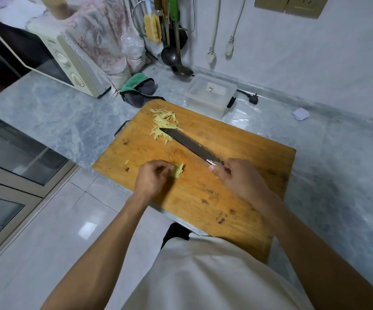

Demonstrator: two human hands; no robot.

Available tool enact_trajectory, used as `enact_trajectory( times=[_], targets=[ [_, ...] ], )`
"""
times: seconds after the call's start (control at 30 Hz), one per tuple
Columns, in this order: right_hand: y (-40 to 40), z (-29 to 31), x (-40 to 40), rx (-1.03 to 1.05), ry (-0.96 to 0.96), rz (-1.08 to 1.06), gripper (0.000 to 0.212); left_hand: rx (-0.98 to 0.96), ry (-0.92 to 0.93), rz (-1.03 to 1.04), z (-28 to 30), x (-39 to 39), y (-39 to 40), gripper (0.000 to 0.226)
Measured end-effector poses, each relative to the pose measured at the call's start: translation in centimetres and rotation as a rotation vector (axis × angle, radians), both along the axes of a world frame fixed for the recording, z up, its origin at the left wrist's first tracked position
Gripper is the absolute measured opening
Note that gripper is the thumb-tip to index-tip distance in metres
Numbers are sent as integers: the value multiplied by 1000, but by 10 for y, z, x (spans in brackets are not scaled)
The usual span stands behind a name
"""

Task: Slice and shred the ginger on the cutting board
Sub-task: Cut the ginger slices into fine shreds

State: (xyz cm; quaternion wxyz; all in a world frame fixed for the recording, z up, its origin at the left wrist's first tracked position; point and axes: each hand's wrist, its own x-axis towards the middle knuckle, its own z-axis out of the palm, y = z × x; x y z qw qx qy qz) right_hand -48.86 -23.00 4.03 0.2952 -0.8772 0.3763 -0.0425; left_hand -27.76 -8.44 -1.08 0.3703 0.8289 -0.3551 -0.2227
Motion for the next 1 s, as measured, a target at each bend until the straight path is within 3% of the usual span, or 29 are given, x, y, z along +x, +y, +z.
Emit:
enact_trajectory(
  times=[0.07, 0.17, 0.23, 0.47, 0.6, 0.7, 0.77, 0.9, 1.0],
  targets=[
    [2, -2, -1, 46, -21, -19, 53, 85, -52, -72, -5, -3, -5, 15],
    [8, -4, -4, 106, -56, -37, 53, 267, -100, -140, -8, -5, -15, 52],
    [11, -4, -5, 132, -70, -40, 53, 318, -108, -190, -6, -6, -22, 61],
    [9, -5, 2, 166, -78, -58, 54, 493, -240, -411, 17, 11, -45, 17],
    [5, -1, 11, 181, -92, -66, 55, 441, -154, -410, 17, 34, -52, 28],
    [3, 2, 22, 180, -73, -71, 56, 387, -101, -393, 16, 49, -58, 23],
    [1, 3, 28, 195, -51, -78, 56, 325, -29, -311, 17, 58, -63, 21],
    [-3, 9, 37, 223, -74, -98, 58, 69, 329, -10, 34, 76, -74, 13],
    [-6, 15, 46, 227, -72, -125, 58, -3, 354, 10, 47, 90, -81, 22]
  ],
)
